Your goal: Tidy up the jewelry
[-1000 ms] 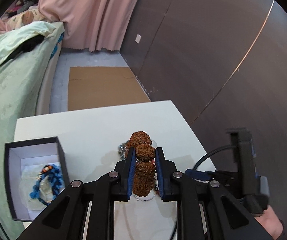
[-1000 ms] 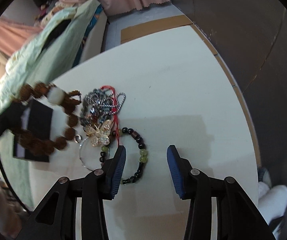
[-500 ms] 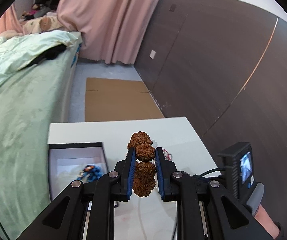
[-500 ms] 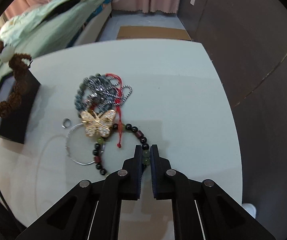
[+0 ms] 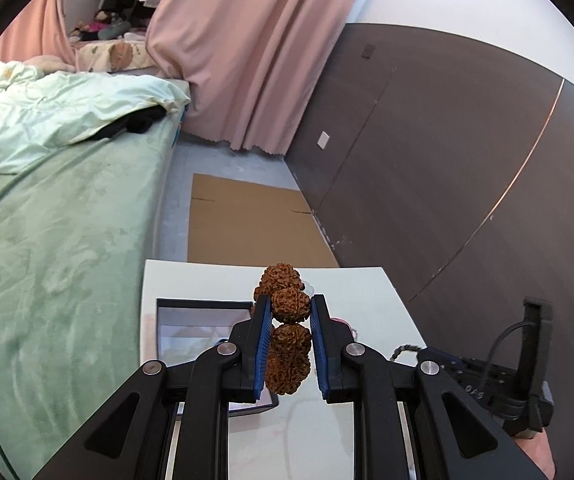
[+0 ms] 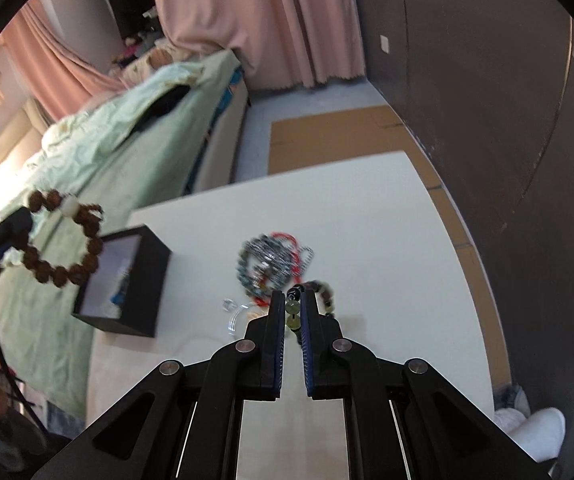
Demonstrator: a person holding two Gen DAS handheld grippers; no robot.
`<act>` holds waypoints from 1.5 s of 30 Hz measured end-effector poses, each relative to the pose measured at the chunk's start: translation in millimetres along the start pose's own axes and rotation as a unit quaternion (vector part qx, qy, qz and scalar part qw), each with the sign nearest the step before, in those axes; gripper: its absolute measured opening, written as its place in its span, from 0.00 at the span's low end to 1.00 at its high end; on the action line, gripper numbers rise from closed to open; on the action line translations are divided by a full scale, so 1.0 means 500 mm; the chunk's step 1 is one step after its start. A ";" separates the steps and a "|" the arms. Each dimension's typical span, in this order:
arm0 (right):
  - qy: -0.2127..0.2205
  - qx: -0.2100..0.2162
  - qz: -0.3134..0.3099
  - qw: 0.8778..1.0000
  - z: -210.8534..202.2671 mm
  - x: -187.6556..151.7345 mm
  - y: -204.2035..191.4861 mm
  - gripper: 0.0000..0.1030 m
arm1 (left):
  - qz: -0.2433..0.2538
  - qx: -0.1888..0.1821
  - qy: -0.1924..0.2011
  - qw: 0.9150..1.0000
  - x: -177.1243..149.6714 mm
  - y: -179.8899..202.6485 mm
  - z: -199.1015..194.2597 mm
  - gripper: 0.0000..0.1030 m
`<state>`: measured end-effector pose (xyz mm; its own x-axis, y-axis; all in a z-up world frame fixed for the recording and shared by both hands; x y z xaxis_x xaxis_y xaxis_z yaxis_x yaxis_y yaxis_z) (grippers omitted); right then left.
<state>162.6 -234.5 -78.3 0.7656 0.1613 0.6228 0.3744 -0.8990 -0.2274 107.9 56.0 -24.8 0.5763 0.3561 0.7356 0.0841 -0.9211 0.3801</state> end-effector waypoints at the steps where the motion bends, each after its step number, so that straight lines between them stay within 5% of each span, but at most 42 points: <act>1: 0.007 0.006 0.000 1.000 0.007 0.014 -0.018 0.08 | -0.001 0.002 0.001 1.000 0.000 -0.003 -0.004 0.20; 13: 0.061 0.095 -0.068 0.991 -0.005 0.044 -0.205 0.08 | -0.018 0.015 0.014 1.000 -0.004 -0.057 -0.053 0.20; 25: 0.017 0.154 -0.139 0.978 0.092 0.070 -0.387 0.08 | -0.043 0.039 0.022 0.998 -0.009 -0.129 -0.094 0.20; 28: -0.026 0.154 -0.122 0.980 0.143 0.073 -0.382 0.10 | -0.046 0.044 0.020 0.998 -0.012 -0.137 -0.093 0.20; 30: -0.042 0.157 -0.097 0.982 0.160 0.071 -0.361 0.34 | -0.045 0.045 0.015 0.998 -0.015 -0.139 -0.088 0.20; 32: -0.029 0.132 -0.086 0.987 0.154 0.069 -0.334 0.47 | -0.041 0.045 0.009 0.998 -0.017 -0.135 -0.079 0.20; 45: -0.019 0.127 -0.003 0.992 0.112 0.095 -0.190 0.48 | -0.036 -0.002 -0.007 0.999 -0.009 -0.083 -0.013 0.21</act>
<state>192.6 -118.9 -69.2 0.7803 0.1846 0.5976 0.4941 -0.7677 -0.4081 96.4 93.5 -40.3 0.5802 0.4199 0.6978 0.1235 -0.8923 0.4343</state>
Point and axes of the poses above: each gripper's, at about its wrist camera, not at the fingertips, and z roughly the way its jaws point, y to its right, x to its top, the point moved 1 cm from there along z, roughly the way its jaws point, and after that the axes turned 2 degrees about y, right-handed, at the moved point
